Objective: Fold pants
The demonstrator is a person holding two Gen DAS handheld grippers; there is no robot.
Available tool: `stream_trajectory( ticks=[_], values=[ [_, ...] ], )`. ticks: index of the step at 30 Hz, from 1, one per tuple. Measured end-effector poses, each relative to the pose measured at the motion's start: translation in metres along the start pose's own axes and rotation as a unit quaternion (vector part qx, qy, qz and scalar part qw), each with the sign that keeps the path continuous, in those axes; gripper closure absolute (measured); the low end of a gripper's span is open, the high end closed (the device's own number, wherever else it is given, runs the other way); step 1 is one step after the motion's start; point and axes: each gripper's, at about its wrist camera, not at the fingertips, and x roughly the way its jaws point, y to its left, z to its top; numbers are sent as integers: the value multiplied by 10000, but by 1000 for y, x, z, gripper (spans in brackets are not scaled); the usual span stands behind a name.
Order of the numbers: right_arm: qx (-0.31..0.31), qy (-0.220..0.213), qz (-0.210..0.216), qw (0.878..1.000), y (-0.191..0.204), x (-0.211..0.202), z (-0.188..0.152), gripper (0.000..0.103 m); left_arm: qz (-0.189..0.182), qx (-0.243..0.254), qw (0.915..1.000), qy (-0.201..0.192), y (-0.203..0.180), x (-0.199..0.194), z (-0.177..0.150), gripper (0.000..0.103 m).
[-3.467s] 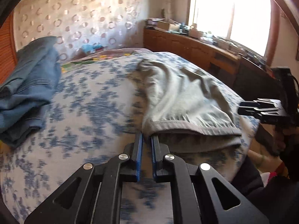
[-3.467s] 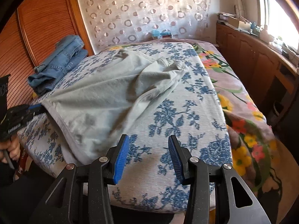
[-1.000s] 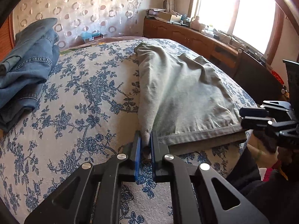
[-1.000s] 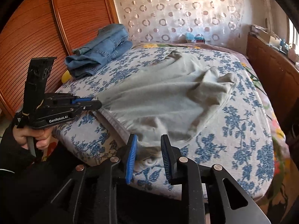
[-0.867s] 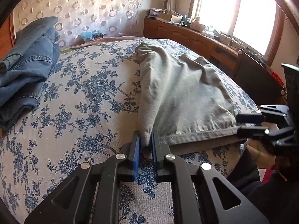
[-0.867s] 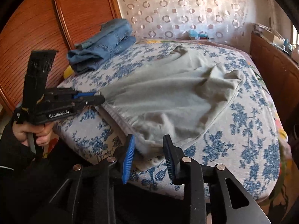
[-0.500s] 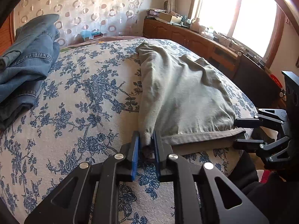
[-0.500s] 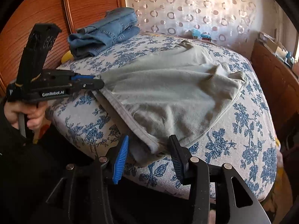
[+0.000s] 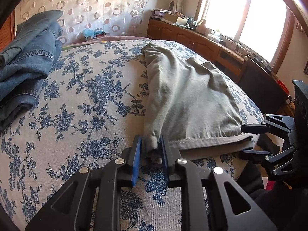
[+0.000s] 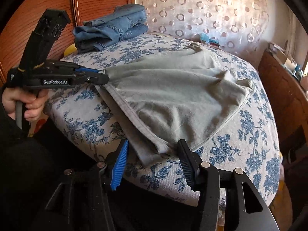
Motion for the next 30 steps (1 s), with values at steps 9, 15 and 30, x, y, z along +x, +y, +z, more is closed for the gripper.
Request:
stream_trajectory(
  ticks=[9, 15, 30],
  values=[
    [161, -34, -74, 9998, -14, -7, -6, 87, -9, 142, 9999, 8, -11, -4, -2, 93],
    [377, -346, 127, 9986, -25, -23, -4, 94, -117, 200, 9997, -32, -21, -15, -4, 94],
    [341, -1009, 195, 9941, -41, -93, -7, 94, -291, 413, 9972, -547, -49, -73, 5, 94]
  ],
)
